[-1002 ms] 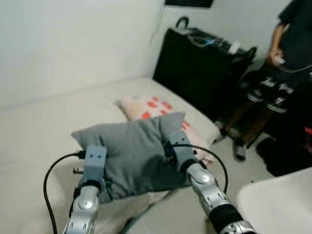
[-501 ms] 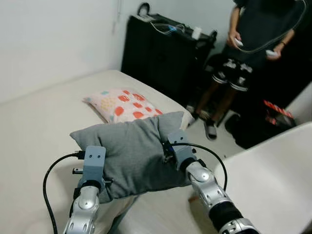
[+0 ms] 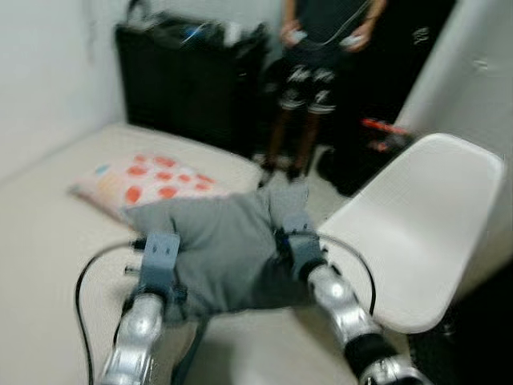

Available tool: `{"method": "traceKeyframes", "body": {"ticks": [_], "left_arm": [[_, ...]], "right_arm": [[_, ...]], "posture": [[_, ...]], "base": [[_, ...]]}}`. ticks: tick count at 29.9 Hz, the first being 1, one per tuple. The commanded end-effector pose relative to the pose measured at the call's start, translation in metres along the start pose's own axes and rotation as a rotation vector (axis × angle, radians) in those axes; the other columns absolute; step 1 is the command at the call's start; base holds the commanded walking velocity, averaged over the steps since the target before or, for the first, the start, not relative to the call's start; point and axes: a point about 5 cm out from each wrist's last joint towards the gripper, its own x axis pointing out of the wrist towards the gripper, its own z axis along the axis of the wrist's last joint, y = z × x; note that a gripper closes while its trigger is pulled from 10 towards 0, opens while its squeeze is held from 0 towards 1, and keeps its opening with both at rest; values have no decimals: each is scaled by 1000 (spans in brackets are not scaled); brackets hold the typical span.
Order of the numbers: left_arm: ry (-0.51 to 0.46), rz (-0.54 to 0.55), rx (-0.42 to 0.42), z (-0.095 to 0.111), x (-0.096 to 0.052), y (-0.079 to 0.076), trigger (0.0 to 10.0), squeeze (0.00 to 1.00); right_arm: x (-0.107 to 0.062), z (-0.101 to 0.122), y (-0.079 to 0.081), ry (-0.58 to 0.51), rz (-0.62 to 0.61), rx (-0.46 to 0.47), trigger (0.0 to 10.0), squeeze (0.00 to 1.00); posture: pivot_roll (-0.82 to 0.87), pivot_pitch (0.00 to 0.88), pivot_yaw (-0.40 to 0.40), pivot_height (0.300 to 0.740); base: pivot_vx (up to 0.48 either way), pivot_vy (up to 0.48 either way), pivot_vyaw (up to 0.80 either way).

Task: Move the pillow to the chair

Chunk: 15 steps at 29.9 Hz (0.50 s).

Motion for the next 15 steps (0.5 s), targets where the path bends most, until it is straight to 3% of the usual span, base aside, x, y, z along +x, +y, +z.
{"method": "traceKeyframes", "body": {"ticks": [1, 15], "left_arm": [[-42, -47, 18, 11, 4, -7, 10000, 0], [-45, -103, 39, 14, 6, -13, 10000, 0]], "right_arm": [[1, 1, 4, 1, 6, 9, 10000, 0], [0, 0, 5, -1, -24, 20, 10000, 0]], "posture": [[96, 0, -14, 721], [84, 0, 22, 721]], "base": [[0, 0, -800], [0, 0, -800]]}}
